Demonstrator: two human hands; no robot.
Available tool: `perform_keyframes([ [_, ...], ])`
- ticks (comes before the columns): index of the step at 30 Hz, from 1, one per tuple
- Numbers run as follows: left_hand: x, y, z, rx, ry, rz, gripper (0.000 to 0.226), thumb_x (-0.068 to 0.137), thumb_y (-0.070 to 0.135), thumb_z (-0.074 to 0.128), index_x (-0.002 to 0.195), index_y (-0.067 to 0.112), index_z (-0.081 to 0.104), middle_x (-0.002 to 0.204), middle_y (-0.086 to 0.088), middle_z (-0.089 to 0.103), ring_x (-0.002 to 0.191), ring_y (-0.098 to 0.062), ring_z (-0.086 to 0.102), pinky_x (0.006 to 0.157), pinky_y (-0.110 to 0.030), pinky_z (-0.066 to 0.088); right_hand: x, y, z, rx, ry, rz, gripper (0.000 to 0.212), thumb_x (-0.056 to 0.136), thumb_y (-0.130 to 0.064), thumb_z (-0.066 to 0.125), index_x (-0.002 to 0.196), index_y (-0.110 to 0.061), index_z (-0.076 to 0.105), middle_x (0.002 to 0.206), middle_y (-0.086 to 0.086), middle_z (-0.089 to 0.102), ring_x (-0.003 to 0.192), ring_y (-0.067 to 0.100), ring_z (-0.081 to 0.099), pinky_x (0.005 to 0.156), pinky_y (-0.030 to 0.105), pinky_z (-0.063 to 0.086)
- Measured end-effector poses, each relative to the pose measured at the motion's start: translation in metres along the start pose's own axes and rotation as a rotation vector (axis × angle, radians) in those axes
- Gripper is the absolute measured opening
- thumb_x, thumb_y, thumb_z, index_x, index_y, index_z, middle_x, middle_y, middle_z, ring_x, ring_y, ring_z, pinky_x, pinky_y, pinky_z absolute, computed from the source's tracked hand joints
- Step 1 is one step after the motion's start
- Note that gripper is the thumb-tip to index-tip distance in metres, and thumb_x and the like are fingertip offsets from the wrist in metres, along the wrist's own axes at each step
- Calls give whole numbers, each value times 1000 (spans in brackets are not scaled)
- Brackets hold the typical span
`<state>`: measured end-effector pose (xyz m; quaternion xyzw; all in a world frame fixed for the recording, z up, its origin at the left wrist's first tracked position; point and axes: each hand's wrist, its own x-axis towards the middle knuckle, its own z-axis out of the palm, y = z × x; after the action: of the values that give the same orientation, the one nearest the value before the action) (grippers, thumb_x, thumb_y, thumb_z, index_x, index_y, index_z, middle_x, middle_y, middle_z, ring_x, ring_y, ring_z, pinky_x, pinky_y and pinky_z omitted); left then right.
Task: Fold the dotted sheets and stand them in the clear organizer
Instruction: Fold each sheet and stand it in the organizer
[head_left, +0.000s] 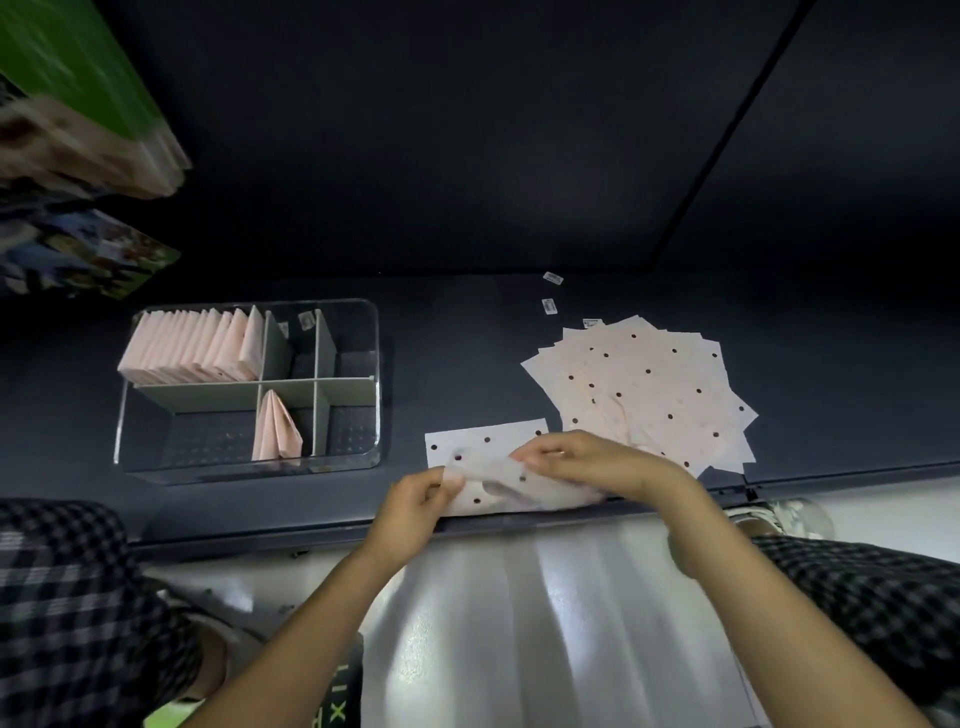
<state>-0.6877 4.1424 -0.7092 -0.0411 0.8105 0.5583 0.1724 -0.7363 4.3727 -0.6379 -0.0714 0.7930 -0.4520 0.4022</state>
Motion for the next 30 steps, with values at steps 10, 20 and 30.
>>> perform_keyframes([
  [10,11,-3,6,-158,254,-149,16,97,15,51,111,10,56,96,-12,65,90,-27,62,84,-37,48,44,52,25,27,470,147,32,91,-24,60,85,8,58,80,22,57,76,25,52,69,31,40],
  [20,-18,-21,30,865,22,407,50,97,30,46,144,17,35,157,-6,18,145,-25,16,119,-34,9,69,60,26,-243,566,211,48,89,-35,60,56,-17,31,54,-5,34,53,13,34,48,26,23],
  [30,-25,-48,30,1170,-141,328,73,98,53,31,142,37,-25,151,-12,-30,133,-27,-36,108,-41,-26,47,55,49,-537,878,66,26,87,-32,64,102,-14,53,93,2,59,88,23,54,64,30,43],
])
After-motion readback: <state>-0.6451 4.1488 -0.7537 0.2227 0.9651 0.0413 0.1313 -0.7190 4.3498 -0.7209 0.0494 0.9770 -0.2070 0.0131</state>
